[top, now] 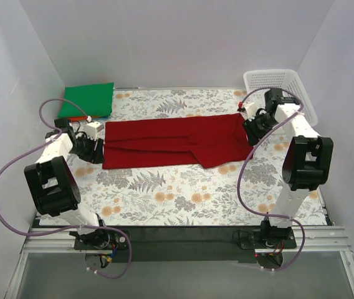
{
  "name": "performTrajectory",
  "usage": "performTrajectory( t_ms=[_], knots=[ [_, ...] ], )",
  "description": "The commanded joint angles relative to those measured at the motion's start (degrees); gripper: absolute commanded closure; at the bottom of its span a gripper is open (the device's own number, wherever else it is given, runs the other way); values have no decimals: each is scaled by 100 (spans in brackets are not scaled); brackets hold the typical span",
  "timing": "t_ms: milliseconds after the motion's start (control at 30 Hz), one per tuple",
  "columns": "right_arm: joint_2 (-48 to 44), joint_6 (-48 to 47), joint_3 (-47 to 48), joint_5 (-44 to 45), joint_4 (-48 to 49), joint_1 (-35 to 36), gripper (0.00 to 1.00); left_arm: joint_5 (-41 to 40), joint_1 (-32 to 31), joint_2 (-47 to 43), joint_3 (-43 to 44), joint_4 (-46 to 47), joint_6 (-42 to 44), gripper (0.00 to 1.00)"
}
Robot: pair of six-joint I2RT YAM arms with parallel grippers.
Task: Fold and stack the t-shirts
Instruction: Fold the tshirt
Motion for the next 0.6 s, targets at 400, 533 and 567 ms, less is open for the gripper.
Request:
performTrajectory(
  t_ms=[400,533,567],
  knots=[
    [213,350,-1026,-90,706,45,51,-10,-26,246,-543,638,-1605,40],
    [275,368,-1158,-98,794,45,54,-73,-35,500,-430,674,-1640,41],
    [292,394,-1176,-98,820,45,55,-73,-35,562,-386,630,-1640,47]
  ],
)
